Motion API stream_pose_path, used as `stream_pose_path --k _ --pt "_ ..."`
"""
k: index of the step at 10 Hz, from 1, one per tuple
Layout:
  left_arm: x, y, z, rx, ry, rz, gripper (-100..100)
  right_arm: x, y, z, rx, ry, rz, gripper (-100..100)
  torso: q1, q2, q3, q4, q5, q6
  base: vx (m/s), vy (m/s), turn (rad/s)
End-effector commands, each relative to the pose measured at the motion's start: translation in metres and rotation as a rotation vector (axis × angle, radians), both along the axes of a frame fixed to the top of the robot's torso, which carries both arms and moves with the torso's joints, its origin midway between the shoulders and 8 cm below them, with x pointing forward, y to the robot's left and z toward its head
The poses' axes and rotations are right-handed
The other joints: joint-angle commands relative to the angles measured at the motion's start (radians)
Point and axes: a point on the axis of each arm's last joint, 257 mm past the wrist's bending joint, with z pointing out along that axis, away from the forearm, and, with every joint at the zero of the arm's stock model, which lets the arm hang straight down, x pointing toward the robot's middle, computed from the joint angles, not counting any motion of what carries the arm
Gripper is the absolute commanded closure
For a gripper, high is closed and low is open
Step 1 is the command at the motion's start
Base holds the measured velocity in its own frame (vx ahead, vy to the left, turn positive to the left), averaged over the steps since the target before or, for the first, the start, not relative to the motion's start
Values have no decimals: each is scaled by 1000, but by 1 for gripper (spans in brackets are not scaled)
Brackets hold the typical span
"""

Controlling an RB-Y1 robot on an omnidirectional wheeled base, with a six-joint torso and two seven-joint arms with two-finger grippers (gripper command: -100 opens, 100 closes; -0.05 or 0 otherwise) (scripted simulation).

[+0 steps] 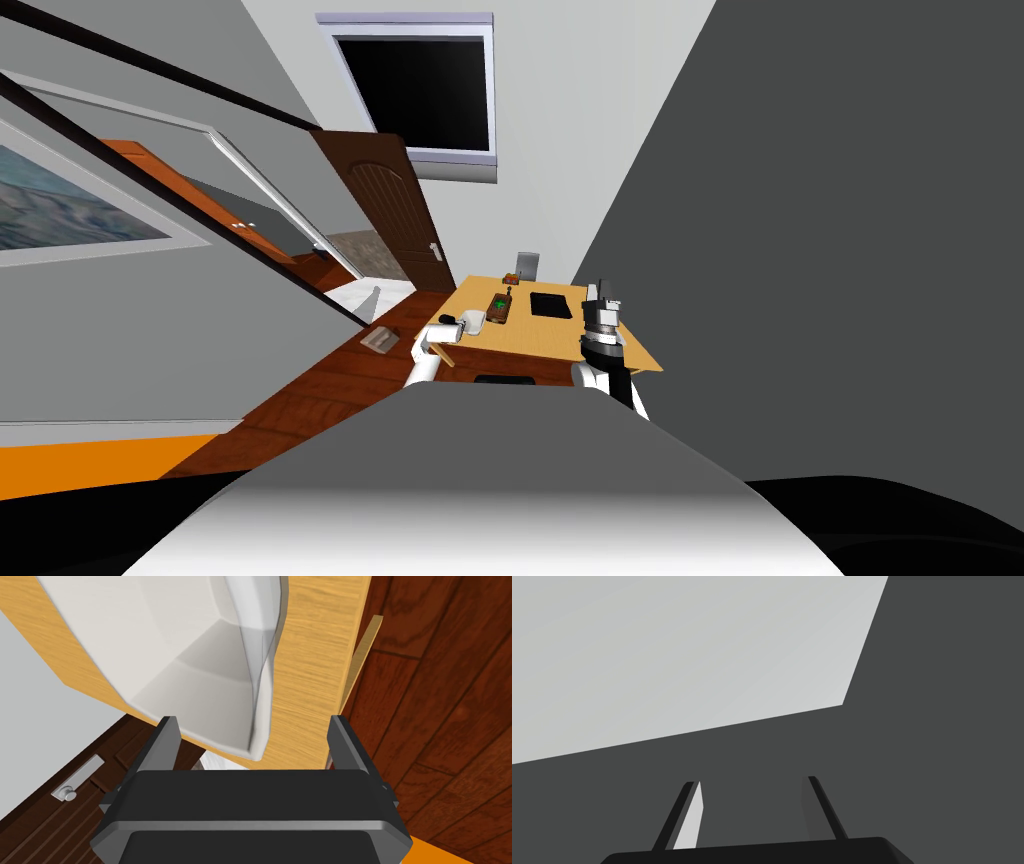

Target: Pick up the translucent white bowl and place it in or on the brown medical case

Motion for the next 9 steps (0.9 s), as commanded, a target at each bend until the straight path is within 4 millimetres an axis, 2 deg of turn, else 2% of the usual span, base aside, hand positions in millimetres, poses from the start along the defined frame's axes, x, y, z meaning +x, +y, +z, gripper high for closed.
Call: stream_pose_path --k 1,4,5,6,9 --pt "1 0 -8 0 0 0 -100 0 0 0 0 0 0 0 0 0 0 0 0 0 21 3 -1" --pt "2 1 -20 0 -1 0 -100 0 0 0 0 0 0 0 1 -1 -1 0 0 0 29 10 -2" --pt "2 1 -17 0 0 0 -100 0 0 0 0 0 0 0 1 -1 -1 0 0 0 12 3 -1" --pt "3 1 -17 0 -1 0 100 0 0 0 0 0 0 0 1 0 0 0 0 0 0 0 0" --pt "2 1 -17 0 1 0 100 0 0 0 0 0 0 0 0 1 1 1 0 0 0 0 0"
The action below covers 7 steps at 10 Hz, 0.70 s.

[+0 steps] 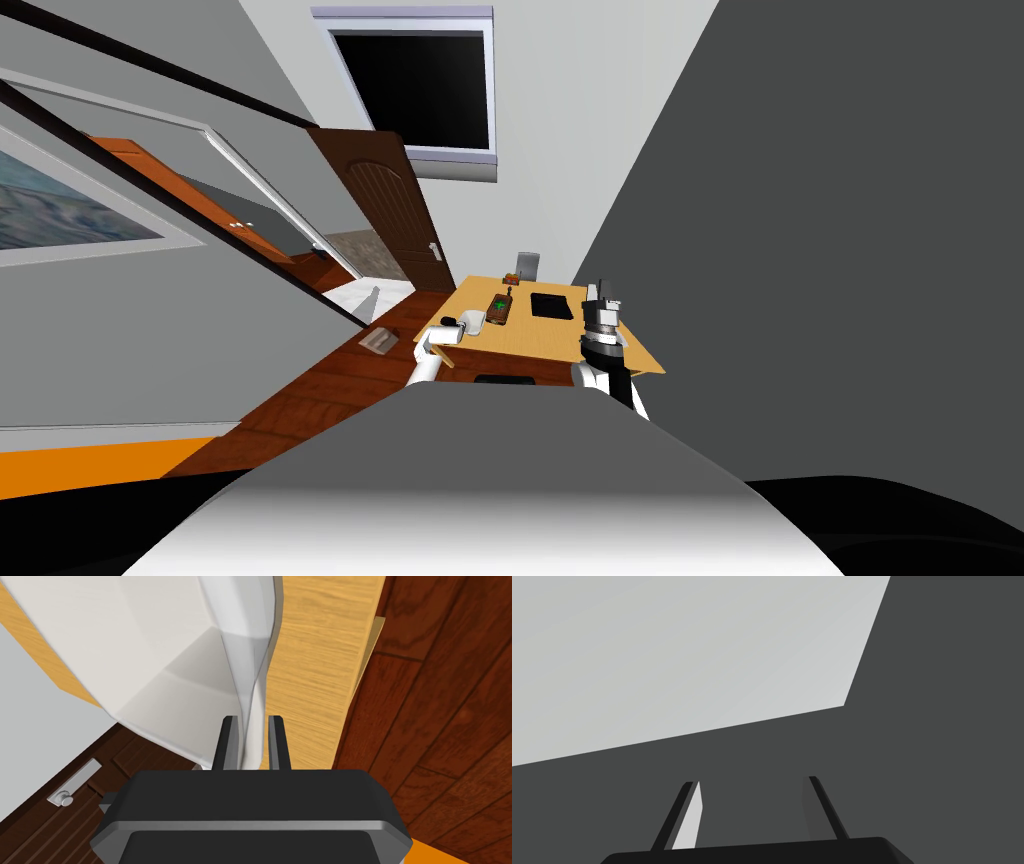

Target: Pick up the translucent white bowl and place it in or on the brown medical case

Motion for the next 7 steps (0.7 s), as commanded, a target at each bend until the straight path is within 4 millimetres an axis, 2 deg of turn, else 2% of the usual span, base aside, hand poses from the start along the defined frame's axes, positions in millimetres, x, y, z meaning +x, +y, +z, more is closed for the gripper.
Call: stream_pose_path --k 1,2,3,6,7 --pt "0 0 0 0 0 0 100 0 0 0 0 0 0 0 0 0 0 0 0 0 0 0 0" --pt "0 0 0 0 1 0 0 0 0 0 0 0 0 0 0 0 0 0 0 0 0 0 0" --pt "0 -1 8 0 -3 0 100 0 0 0 0 0 0 0 0 1 1 1 0 0 -22 -6 2" --pt "-1 0 11 0 -3 0 100 0 0 0 0 0 0 0 -2 4 3 2 -1 0 -23 -8 1" --pt "-2 0 12 0 -1 0 0 0 0 0 0 0 0 0 -1 3 3 2 -1 0 0 0 0"
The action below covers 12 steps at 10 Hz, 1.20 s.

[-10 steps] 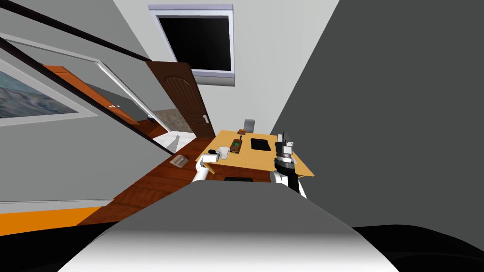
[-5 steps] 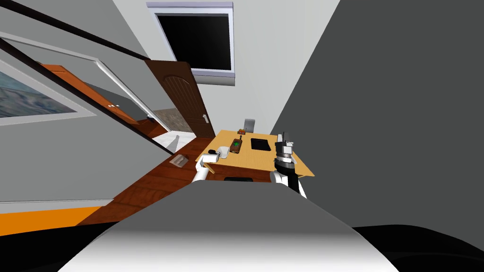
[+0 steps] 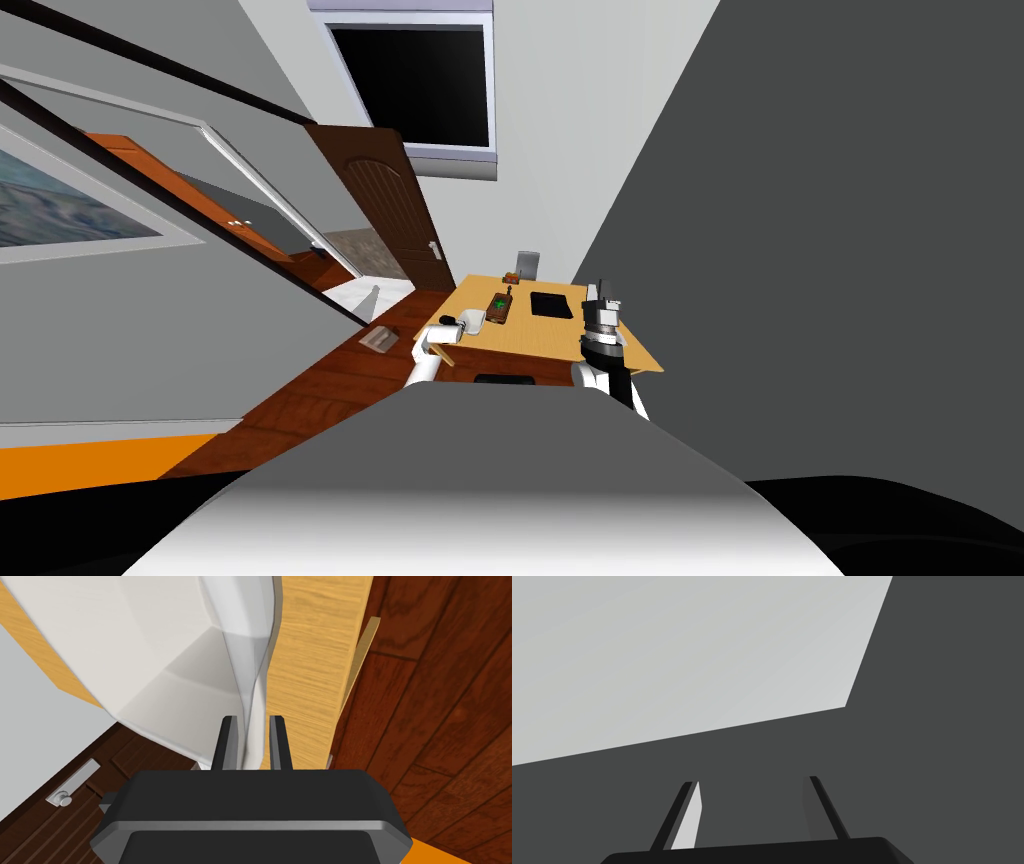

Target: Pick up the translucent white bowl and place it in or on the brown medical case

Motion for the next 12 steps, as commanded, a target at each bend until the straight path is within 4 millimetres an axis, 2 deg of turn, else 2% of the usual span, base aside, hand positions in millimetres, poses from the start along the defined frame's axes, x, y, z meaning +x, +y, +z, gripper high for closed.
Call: stream_pose_path --k 1,5,6,12 --pt "22 5 21 18 -44 -3 100 0 0 0 0 0 0 0 0 0 0 0 0 0 -53 -8 16" --pt "58 13 51 47 -90 8 100 0 0 0 0 0 0 0 -2 8 6 4 -2 0 -95 -14 -8" --pt "60 12 53 47 -93 7 100 0 0 0 0 0 0 0 -2 9 6 4 -2 0 -64 -15 -5" --pt "115 18 107 82 -156 37 100 0 0 0 0 0 0 0 -6 15 11 8 -4 0 -102 -29 -21"
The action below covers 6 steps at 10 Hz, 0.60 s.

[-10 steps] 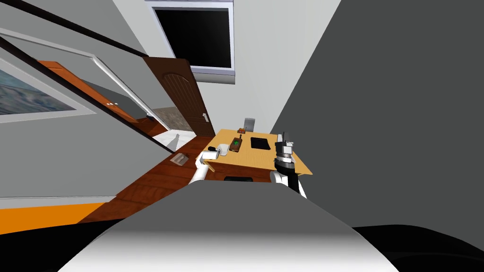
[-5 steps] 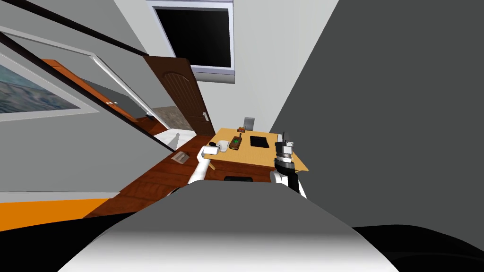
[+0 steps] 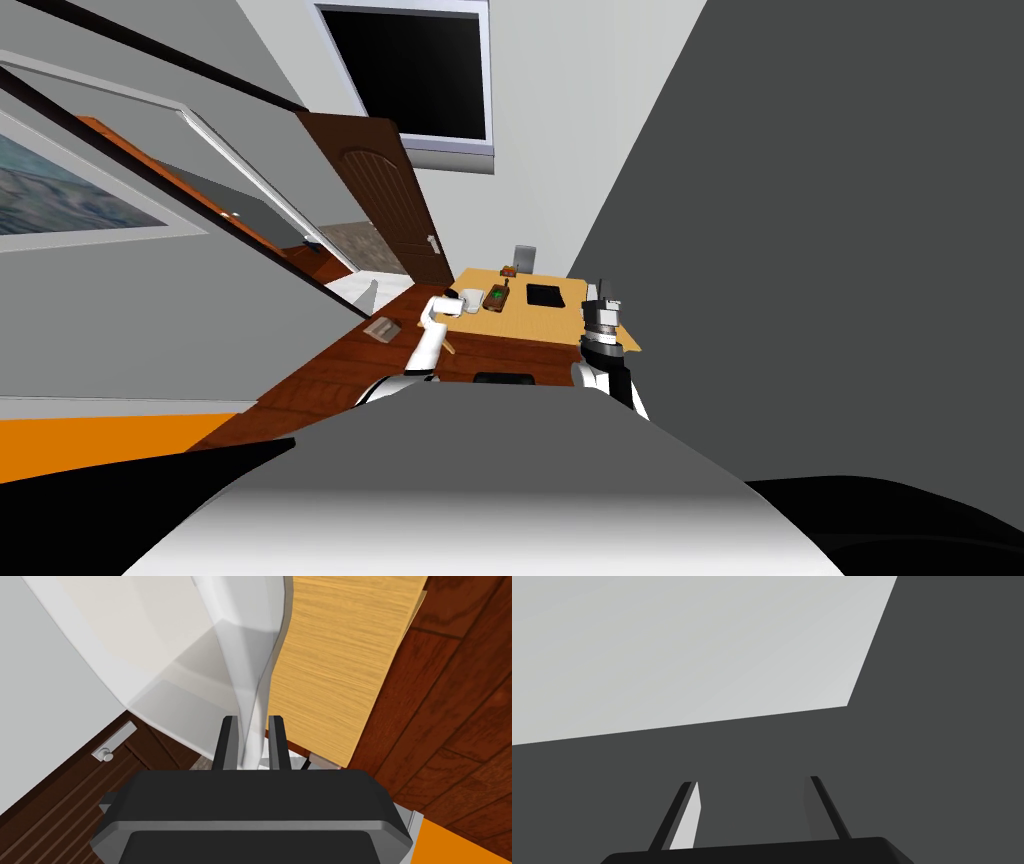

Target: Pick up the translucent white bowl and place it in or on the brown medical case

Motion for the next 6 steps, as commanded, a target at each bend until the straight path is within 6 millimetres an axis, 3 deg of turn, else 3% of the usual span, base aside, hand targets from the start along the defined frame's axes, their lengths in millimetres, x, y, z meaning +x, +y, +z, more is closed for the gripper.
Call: stream_pose_path --k 1,3,6 --pt "14 1 13 7 -15 10 100 0 0 0 0 0 0 0 0 0 0 0 0 0 -64 -13 -13" --pt "22 2 22 11 -21 20 100 0 0 0 0 0 0 0 0 -2 0 1 0 0 -59 -9 -17" --pt "45 -1 51 17 -52 31 100 0 0 0 0 0 0 0 -1 -1 1 2 -1 0 -74 -28 -17"
